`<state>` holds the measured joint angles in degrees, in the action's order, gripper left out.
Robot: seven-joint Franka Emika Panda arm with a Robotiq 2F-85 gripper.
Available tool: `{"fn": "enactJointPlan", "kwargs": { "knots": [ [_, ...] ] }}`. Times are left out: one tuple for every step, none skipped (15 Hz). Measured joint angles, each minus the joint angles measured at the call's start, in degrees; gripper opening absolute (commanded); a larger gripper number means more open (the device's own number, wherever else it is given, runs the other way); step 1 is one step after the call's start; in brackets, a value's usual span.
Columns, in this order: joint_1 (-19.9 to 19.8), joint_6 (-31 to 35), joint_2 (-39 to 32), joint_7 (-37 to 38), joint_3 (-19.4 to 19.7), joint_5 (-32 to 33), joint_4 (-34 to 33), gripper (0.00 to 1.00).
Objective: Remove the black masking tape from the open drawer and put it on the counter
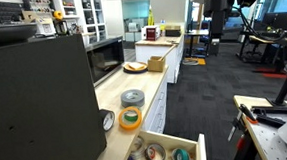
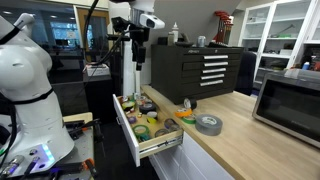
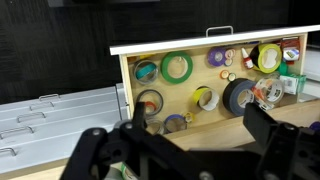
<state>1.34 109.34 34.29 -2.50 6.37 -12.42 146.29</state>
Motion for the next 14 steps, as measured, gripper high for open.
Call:
{"fn": "enactJointPlan", "kwargs": {
  "knots": [
    [-0.08, 0.0, -0.01, 0.0, -0.09, 0.0, 0.0, 1.0],
    [-0.18, 0.0, -0.05, 0.0, -0.2, 0.04, 0.0, 1.0],
    [-0.43, 0.0, -0.25, 0.0, -0.34, 0.43, 0.0, 1.0],
    [-0.75, 0.02, -0.62, 0.0, -0.38, 0.83, 0.0, 1.0],
    [-1.1, 0.3, -1.28, 0.0, -0.38, 1.68, -0.01, 1.0],
    [-1.48, 0.76, -2.26, -0.18, -0.37, 2.59, -0.01, 1.0],
    [-1.82, 1.53, -3.43, -0.42, -0.37, 3.61, -0.02, 1.0],
    [-2.14, 2.86, -4.98, -0.86, -0.37, 4.98, -0.03, 1.0],
    [-2.35, 4.54, -6.84, -1.55, -0.37, 6.22, -0.03, 1.0],
    [-2.4, 6.72, -8.92, -2.17, -0.37, 7.5, -0.05, 1.0],
    [-2.39, 9.27, -11.22, -2.57, -0.42, 8.76, -0.06, 1.0],
    [-2.39, 12.03, -13.7, -2.93, -0.59, 10.0, -0.11, 1.0],
    [-2.36, 14.65, -16.11, -3.1, -0.85, 11.0, -0.21, 1.0],
    [-2.35, 17.27, -18.58, -3.15, -1.21, 11.97, -0.44, 1.0]
  ]
}}
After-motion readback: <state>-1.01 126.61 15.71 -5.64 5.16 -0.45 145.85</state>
